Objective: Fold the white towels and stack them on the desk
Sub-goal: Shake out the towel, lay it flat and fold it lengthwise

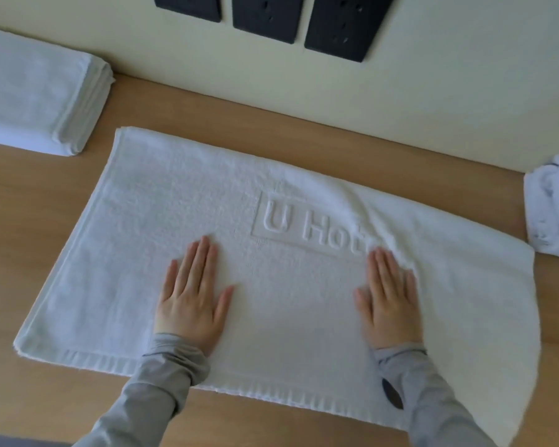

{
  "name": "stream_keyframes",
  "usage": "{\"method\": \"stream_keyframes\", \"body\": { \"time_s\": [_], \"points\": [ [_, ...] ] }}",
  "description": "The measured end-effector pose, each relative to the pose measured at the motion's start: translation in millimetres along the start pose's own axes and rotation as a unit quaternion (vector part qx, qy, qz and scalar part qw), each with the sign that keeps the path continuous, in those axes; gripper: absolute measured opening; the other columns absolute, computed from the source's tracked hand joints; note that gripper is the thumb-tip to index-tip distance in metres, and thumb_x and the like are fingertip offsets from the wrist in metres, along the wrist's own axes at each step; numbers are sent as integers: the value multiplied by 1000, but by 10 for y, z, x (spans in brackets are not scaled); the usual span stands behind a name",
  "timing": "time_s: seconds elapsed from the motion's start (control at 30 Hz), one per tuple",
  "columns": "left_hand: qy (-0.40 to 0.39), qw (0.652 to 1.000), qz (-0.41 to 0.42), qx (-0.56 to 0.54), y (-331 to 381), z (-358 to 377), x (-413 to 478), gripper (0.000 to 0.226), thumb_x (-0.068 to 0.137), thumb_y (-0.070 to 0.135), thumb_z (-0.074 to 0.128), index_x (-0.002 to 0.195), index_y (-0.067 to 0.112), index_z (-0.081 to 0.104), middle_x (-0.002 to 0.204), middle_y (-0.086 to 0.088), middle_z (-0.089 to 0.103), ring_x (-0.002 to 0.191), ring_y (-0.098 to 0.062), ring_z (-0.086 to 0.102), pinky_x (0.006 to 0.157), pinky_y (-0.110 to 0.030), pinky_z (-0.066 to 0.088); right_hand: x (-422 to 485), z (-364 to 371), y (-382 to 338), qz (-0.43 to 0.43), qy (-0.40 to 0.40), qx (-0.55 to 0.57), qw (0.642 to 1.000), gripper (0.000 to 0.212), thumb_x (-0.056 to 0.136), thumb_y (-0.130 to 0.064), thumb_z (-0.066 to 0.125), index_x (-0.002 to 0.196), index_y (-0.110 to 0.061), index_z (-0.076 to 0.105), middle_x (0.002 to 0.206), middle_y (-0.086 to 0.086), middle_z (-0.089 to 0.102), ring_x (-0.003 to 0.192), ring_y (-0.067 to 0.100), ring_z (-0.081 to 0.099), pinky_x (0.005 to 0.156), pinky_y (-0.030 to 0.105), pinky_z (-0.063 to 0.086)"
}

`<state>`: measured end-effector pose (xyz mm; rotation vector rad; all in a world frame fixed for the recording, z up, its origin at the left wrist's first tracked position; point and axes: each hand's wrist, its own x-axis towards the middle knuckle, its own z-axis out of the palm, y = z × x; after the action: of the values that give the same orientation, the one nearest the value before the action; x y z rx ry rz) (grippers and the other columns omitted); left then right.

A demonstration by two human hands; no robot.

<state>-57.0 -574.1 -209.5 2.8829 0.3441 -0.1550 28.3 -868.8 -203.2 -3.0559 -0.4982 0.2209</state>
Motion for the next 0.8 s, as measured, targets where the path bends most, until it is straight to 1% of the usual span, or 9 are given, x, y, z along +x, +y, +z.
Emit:
{"method": "stream_keyframes", "body": {
  "time_s": [0.1,0.2,0.27,0.37,0.4,0.47,0.53,0.67,0.8],
  "points": [
    [1,1000,-10,1,35,-23,3,71,92,50,16,148,7,16,156,-7,17,144,-20,14,118,-42,10,36,-106,391,67,-3,-2,998,63,94,-38,20,144,-2,32,153,11,26,142,27,25,114,54,19],
    [13,999,-23,-27,214,-41,-11,72,93,50,14,146,1,20,154,-13,20,142,-28,17,116,-45,14,51,-130,187,70,21,31,997,63,93,-36,20,144,1,28,153,15,25,143,30,20,117,51,12],
    [9,999,24,-43,497,-24,14,70,94,48,19,144,0,24,151,-16,26,140,-32,21,116,-44,15,91,-107,-153,-9,32,65,997,59,95,-32,25,145,-2,24,154,14,22,143,29,18,118,46,11],
    [-2,995,87,-39,893,56,68,65,96,45,20,142,1,33,149,-16,32,138,-32,28,114,-42,14,205,2,-571,-193,32,45,980,52,95,-26,35,142,-3,36,152,11,30,142,26,24,114,48,27],
    [-6,995,90,-29,947,80,81,64,96,44,19,142,2,34,149,-14,32,138,-30,29,114,-42,14,274,23,-594,-230,28,35,972,51,95,-26,36,142,-5,38,152,10,32,143,23,24,113,48,28],
    [-5,996,92,-9,940,136,81,63,95,44,23,142,4,35,150,-12,32,139,-27,29,115,-41,13,459,5,-427,-251,13,25,968,53,96,-30,37,144,-9,34,153,7,30,144,21,22,116,48,23],
    [2,996,90,-1,897,184,73,64,93,44,26,144,6,32,151,-10,29,140,-24,26,116,-41,13,685,-51,-43,-213,6,-1,977,56,97,-35,29,147,-11,27,155,6,25,144,22,19,117,47,19],
    [9,997,82,7,919,238,91,66,94,47,25,147,9,25,154,-7,24,143,-20,21,117,-42,13,1069,-159,898,-43,-14,-31,999,65,95,-48,6,151,-15,10,159,3,9,147,17,6,120,39,3],
    [13,997,78,15,931,250,116,67,93,48,25,147,8,25,155,-8,23,143,-20,20,117,-43,14,1225,-189,1201,77,-33,-40,996,68,95,-49,2,151,-11,8,160,3,4,147,16,-4,119,42,-5]
  ]
}}
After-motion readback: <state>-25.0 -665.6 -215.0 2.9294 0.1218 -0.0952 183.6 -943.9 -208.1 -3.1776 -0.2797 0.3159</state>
